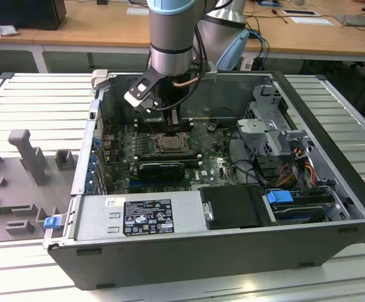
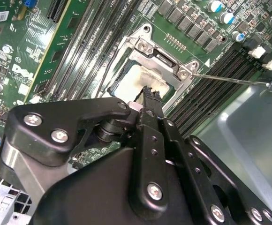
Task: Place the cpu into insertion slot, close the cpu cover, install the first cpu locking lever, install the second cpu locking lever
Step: 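Install the first cpu locking lever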
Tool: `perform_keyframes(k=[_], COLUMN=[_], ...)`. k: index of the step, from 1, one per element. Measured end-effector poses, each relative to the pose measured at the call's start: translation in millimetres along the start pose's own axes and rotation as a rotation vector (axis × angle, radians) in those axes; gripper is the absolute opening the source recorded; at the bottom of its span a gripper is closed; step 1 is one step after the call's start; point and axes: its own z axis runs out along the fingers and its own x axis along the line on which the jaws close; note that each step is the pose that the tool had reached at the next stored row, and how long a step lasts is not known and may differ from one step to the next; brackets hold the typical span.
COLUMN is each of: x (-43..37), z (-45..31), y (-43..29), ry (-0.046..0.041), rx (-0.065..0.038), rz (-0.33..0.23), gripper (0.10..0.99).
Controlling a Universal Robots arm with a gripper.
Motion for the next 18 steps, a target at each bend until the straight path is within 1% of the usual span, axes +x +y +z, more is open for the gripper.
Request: perform_keyframes(k=[3,9,18], x=[0.2,0.4,0.5], z=[-5.1,-11.7,-16.9], y=[0.2,0.4,0.6], ry=[0.0003,0.0004,0.0003], rx=[0.000,0.000,0.000], rz=[0.000,0.000,0.000], gripper=[0.106,0.106,0.106])
